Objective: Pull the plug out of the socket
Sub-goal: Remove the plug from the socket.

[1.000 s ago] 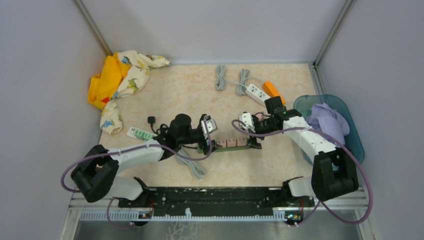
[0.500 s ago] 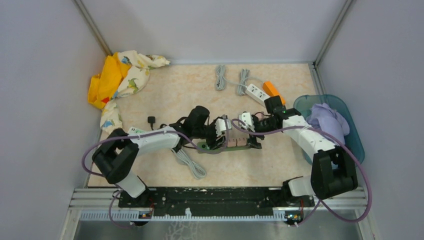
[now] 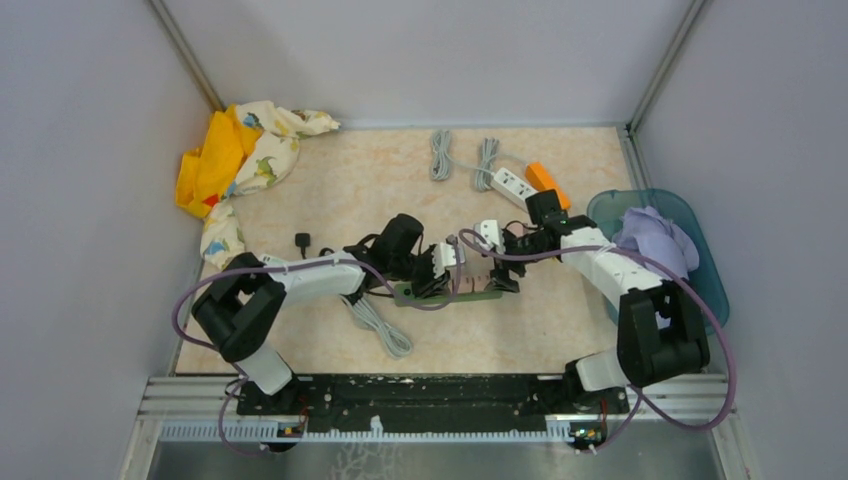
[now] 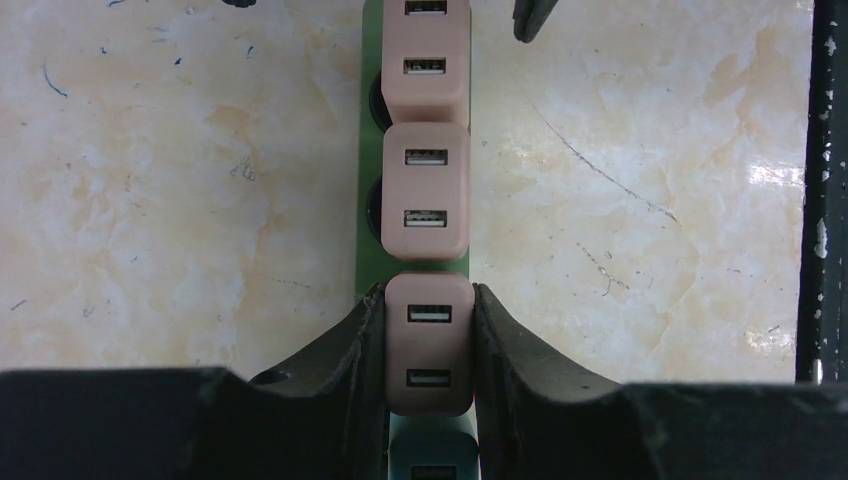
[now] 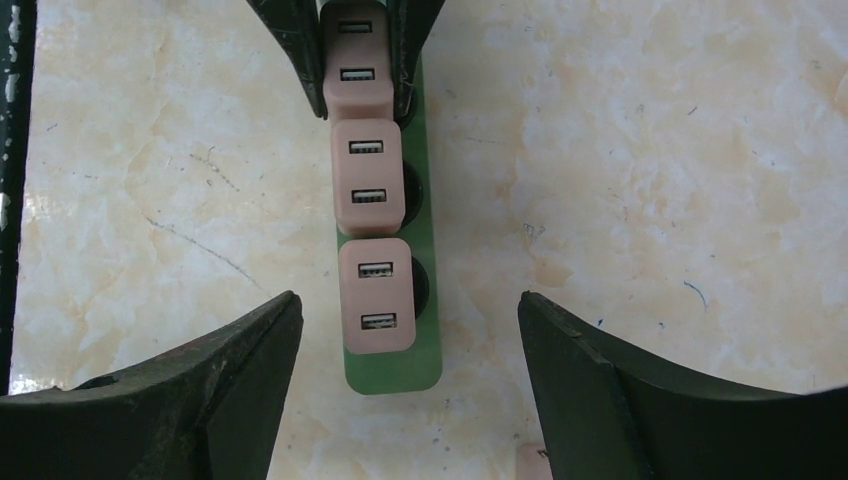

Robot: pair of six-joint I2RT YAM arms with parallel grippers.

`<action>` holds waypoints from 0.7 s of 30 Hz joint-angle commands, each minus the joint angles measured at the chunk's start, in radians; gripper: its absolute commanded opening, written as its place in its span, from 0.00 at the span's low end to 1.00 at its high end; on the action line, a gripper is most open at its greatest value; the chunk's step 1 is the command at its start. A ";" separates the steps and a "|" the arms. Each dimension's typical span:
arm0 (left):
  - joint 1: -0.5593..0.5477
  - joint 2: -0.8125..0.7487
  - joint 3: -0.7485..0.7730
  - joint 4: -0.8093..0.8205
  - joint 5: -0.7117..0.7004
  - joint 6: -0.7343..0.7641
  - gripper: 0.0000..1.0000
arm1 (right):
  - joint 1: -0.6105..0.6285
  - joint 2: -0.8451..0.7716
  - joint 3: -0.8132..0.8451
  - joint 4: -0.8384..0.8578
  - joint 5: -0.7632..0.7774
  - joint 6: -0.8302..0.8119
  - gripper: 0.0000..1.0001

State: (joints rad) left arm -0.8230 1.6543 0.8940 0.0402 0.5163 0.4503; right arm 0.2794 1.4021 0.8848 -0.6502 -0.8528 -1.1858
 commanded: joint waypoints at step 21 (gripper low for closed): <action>-0.012 -0.055 -0.122 0.148 -0.027 -0.002 0.00 | 0.083 0.068 0.029 -0.059 0.009 -0.115 0.13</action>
State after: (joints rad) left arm -0.8299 1.6173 0.7986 0.1787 0.4980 0.4500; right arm 0.3500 1.4631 0.8845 -0.6559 -0.8230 -1.2312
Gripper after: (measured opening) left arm 0.376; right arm 0.303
